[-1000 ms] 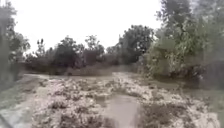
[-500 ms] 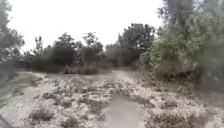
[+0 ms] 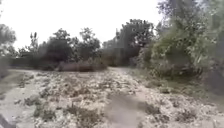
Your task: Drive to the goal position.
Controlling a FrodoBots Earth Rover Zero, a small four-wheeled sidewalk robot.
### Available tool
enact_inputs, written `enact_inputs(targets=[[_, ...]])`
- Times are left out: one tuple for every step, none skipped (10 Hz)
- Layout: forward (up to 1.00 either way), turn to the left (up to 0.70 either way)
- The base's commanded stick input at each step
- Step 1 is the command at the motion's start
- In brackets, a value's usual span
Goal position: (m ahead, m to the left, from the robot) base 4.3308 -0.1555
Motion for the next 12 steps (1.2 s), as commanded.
enact_inputs(targets=[[0.7, 0.0], [0.7, 0.0], [0.7, 0.0], [0.7, 0.0], [0.7, 0.0], [0.7, 0.0], [0.7, 0.0], [0.7, 0.0], [0.7, 0.0], [0.7, 0.0], [0.7, 0.0], [0.7, 0.0]])
